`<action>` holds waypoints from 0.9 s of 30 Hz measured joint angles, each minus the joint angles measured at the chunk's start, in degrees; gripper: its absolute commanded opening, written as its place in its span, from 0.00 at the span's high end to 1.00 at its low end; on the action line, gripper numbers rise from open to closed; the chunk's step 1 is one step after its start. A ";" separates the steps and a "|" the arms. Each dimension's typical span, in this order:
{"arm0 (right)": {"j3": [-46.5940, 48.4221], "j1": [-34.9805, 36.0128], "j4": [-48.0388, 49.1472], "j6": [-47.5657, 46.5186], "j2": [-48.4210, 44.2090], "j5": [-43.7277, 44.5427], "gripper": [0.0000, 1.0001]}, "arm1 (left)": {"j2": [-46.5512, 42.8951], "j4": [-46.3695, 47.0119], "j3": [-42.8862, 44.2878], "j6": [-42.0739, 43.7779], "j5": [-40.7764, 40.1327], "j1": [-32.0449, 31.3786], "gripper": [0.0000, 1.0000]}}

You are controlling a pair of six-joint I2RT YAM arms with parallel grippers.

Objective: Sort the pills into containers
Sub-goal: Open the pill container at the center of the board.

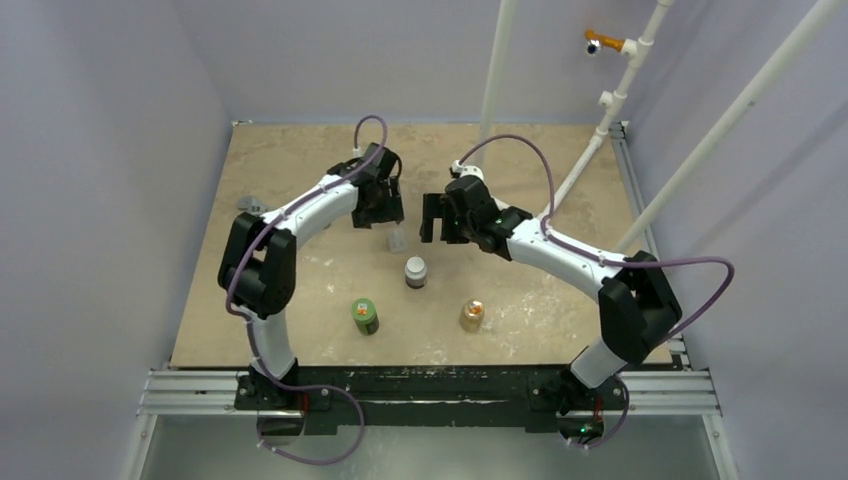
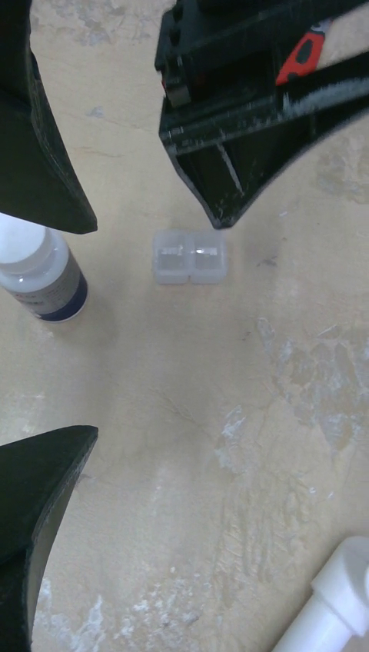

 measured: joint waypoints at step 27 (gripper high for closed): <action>34.38 6.80 -9.73 -7.87 37.05 4.07 0.22 | -36.13 -2.69 -16.74 -2.82 2.69 14.51 0.36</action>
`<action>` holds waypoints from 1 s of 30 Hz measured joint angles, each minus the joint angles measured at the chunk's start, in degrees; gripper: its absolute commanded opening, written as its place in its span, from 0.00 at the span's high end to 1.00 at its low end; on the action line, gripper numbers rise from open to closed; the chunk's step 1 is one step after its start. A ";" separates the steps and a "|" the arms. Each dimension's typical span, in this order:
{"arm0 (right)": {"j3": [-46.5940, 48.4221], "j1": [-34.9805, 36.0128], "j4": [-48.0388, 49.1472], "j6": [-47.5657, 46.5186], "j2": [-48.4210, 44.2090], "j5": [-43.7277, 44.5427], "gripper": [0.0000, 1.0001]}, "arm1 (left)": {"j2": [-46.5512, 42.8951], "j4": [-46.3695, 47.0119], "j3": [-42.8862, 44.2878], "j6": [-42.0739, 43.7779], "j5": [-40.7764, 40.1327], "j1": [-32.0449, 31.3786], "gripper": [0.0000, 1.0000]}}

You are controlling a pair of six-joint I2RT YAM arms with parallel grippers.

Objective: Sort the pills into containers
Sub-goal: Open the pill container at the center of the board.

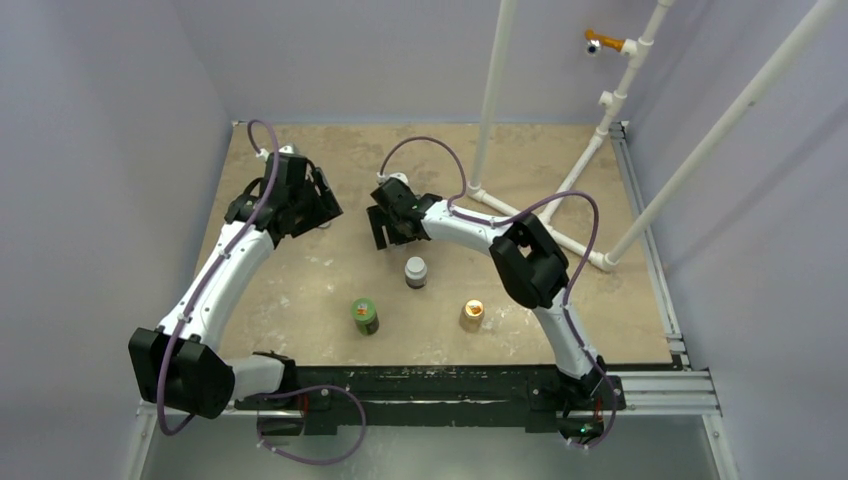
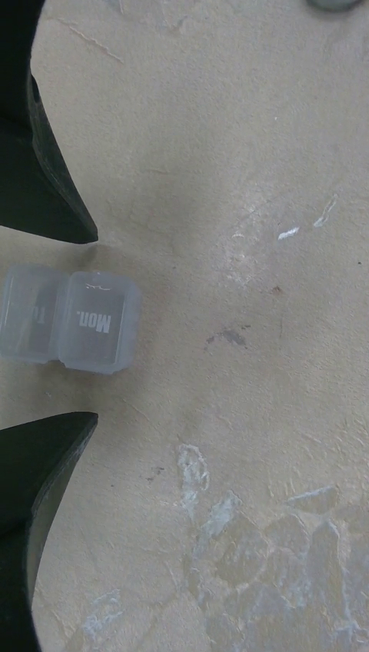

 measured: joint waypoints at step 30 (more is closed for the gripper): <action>6.82 0.13 -2.89 1.18 4.50 3.80 0.85 | -0.31 3.23 -4.96 -0.02 6.08 0.04 0.49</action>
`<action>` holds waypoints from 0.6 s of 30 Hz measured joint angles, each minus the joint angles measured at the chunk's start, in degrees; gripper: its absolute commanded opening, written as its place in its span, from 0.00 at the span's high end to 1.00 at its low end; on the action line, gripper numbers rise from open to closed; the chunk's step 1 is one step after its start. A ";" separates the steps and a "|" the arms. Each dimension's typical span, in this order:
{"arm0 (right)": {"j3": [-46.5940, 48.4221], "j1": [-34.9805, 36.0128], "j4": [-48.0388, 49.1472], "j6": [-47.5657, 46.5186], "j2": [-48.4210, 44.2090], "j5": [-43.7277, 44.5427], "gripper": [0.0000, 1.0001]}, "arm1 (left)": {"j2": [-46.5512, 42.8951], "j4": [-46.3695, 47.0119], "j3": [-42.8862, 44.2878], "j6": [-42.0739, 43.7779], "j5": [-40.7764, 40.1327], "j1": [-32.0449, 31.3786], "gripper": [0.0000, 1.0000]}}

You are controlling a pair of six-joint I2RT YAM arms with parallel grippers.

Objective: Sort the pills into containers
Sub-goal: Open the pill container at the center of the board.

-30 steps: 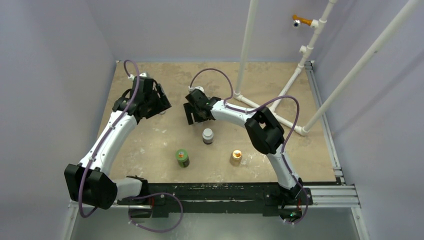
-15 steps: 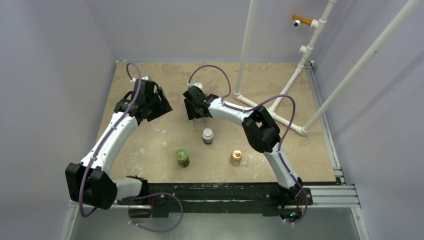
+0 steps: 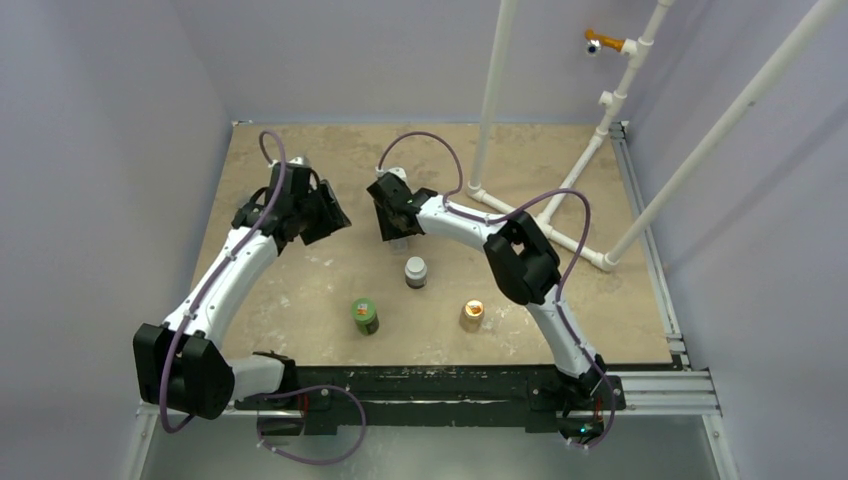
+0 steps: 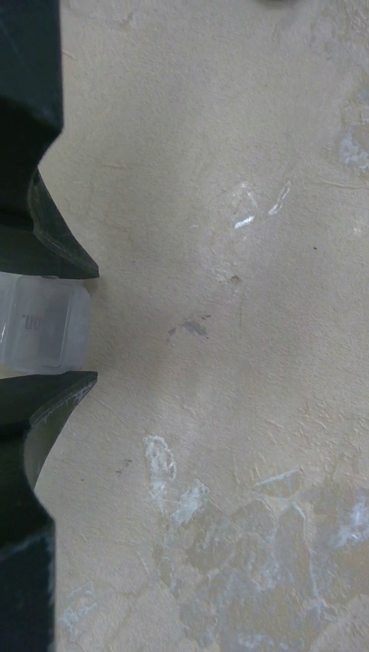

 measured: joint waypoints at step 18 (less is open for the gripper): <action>-6.03 -9.46 4.37 11.43 -21.09 -23.80 0.95 | 0.39 17.31 -5.51 0.02 20.09 -5.53 0.52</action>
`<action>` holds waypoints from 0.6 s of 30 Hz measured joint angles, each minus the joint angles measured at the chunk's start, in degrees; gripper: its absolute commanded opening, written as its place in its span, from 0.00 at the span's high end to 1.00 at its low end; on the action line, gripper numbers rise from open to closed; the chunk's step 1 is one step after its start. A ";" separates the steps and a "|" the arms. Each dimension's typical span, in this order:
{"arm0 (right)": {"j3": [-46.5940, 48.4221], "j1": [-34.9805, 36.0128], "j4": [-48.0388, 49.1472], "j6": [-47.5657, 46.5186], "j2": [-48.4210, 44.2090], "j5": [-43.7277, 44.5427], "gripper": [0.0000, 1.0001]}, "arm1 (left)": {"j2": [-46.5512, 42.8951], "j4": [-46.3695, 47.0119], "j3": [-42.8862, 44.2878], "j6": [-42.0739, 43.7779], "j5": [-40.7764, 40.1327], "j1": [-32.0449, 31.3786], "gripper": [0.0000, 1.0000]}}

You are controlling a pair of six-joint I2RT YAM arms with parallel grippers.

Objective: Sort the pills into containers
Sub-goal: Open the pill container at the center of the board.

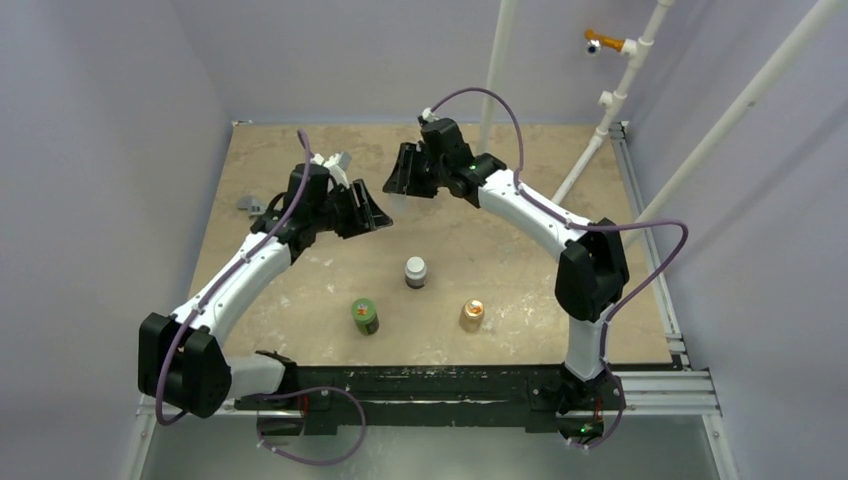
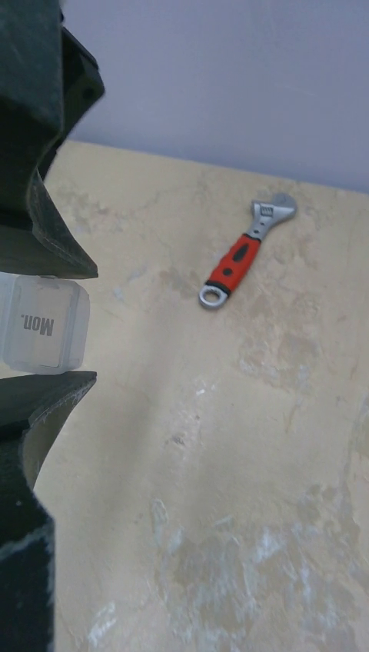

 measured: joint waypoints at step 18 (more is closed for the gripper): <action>-7.96 0.90 2.69 5.51 -2.99 -3.39 0.97 | 4.28 7.54 0.11 -4.17 3.21 -2.56 0.59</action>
